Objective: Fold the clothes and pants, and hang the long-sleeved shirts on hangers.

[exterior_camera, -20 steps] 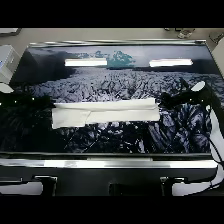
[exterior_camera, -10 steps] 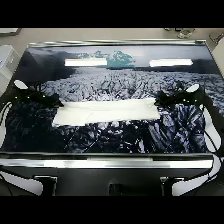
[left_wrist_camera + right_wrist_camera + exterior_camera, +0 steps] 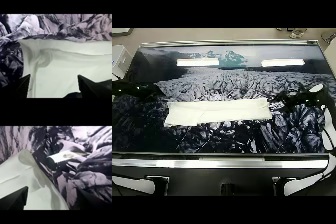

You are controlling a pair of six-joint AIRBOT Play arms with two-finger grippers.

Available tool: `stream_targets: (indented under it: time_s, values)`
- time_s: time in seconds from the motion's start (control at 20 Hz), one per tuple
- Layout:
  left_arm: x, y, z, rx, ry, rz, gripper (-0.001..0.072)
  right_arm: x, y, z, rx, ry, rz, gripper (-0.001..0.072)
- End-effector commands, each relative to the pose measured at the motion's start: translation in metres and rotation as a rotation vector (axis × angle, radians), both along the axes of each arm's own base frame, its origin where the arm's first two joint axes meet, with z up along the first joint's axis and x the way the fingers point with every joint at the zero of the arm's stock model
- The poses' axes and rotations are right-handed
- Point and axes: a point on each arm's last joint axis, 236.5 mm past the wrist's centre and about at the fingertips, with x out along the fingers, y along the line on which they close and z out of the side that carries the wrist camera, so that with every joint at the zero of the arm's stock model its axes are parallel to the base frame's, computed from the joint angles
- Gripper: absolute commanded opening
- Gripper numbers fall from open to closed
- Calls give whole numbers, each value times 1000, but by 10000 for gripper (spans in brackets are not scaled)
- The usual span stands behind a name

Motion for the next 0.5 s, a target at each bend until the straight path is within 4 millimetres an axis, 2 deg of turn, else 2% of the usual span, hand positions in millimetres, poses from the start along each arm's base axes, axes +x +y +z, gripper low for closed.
stream_targets:
  time_s: [0.0, 0.1, 0.15, 0.25, 0.3, 0.35, 0.45]
  values:
    - [-3, -11, 39, 5, -73, -18, 672, -4, 33, -18, 77, 27, 75, 720]
    - [-4, -30, 55, -2, -111, -53, 664, -6, 58, -25, 104, 47, 109, 712]
    - [-4, -42, 60, -8, -121, -73, 663, -5, 67, -26, 105, 44, 125, 615]
    - [-5, -70, 62, -24, -129, -127, 654, -3, 84, -16, 127, 17, 159, 189]
    - [-5, -85, 60, -25, -133, -157, 653, 1, 89, -5, 144, -14, 166, 37]
    - [-2, -101, 57, -24, -146, -178, 592, 7, 95, 13, 169, -72, 181, 34]
    - [6, -136, 45, -16, -194, -227, 228, 12, 99, 53, 177, -162, 193, 33]
